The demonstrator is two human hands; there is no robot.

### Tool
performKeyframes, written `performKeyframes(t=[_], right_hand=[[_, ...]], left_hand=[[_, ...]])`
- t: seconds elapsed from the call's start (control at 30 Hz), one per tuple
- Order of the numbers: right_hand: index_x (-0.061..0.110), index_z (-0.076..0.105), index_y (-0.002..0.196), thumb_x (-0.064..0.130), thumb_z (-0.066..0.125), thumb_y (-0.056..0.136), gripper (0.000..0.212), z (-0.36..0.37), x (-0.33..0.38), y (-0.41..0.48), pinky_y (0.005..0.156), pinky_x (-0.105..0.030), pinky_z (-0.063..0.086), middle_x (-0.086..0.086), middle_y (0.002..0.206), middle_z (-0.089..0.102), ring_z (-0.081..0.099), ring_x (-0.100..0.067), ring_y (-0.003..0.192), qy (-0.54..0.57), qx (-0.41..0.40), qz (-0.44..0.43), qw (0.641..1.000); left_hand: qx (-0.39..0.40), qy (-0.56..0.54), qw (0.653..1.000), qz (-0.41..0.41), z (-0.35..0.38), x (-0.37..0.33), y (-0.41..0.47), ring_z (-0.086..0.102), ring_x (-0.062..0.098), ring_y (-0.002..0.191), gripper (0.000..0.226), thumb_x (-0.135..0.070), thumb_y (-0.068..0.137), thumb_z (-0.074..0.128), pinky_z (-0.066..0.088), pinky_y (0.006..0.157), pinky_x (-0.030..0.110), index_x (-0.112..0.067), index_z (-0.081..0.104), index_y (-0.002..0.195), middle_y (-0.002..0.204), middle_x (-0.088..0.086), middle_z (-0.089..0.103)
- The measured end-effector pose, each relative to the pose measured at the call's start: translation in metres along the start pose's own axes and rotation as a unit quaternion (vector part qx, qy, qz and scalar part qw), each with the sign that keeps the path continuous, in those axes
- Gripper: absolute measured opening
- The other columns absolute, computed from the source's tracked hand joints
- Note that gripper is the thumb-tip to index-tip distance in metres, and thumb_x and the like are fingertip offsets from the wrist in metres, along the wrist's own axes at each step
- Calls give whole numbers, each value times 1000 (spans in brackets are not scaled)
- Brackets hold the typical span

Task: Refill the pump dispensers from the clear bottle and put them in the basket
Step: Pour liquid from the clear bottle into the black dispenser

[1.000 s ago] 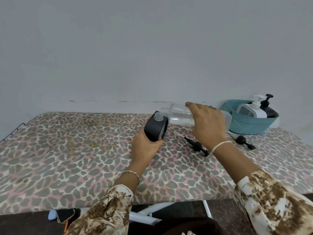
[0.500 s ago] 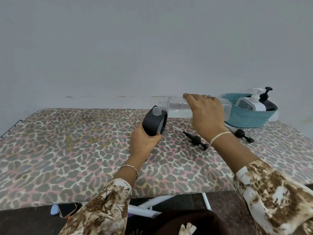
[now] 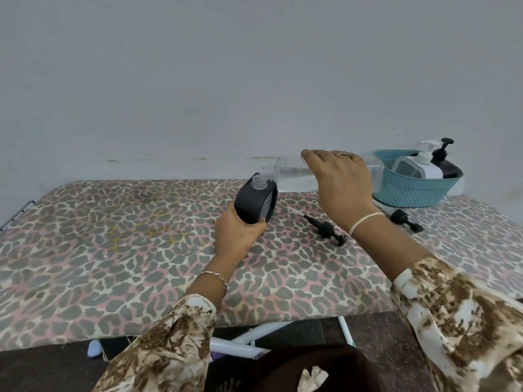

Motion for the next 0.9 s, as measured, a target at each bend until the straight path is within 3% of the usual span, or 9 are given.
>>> performKeyframes(t=[0.2, 0.3, 0.4, 0.6, 0.9], right_hand=[[18, 46, 132, -7, 59, 75, 64, 0, 0, 1, 86, -39, 44, -2, 119, 63, 61, -29, 101, 0, 5, -5, 1000], [18, 45, 133, -6, 58, 75, 64, 0, -1, 2, 87, -39, 44, -2, 120, 62, 60, -29, 102, -2, 8, -8, 1000], [19, 44, 133, -5, 57, 76, 62, -1, -1, 3, 86, -39, 43, -1, 119, 62, 60, -28, 101, -6, 5, -13, 1000], [18, 44, 132, -5, 57, 76, 62, -1, -2, 3, 87, -38, 41, -1, 120, 62, 59, -28, 102, -10, 3, -18, 1000], [18, 43, 130, -5, 54, 78, 58, -2, -2, 4, 88, -38, 40, -1, 121, 61, 59, -28, 104, -12, 2, -24, 1000]], left_hand=[[2, -6, 1000, -3, -1, 0, 0, 56, -8, 75, 42, -20, 62, 83, 44, 61, 12, -39, 51, 82, 81, -25, 58], [2, -8, 1000, -6, 0, 2, 2, 65, 12, 85, 40, -18, 63, 82, 55, 74, 30, -30, 57, 91, 89, -9, 66], [5, -8, 1000, -6, -1, 3, 3, 66, 17, 89, 40, -17, 62, 81, 57, 80, 38, -25, 59, 94, 94, -1, 70], [7, -13, 1000, -14, -2, 1, 2, 66, 20, 93, 47, -15, 62, 82, 57, 82, 40, -13, 63, 105, 100, 5, 71], [33, -31, 998, -37, -4, 0, 3, 66, 21, 99, 52, -7, 63, 83, 56, 88, 42, -11, 63, 110, 105, 6, 71]])
Point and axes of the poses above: each hand's wrist, its own y-axis towards the middle knuckle, its own z-axis out of the palm, x = y × z, the point moved 2 cm from there along y, towards the middle knuckle
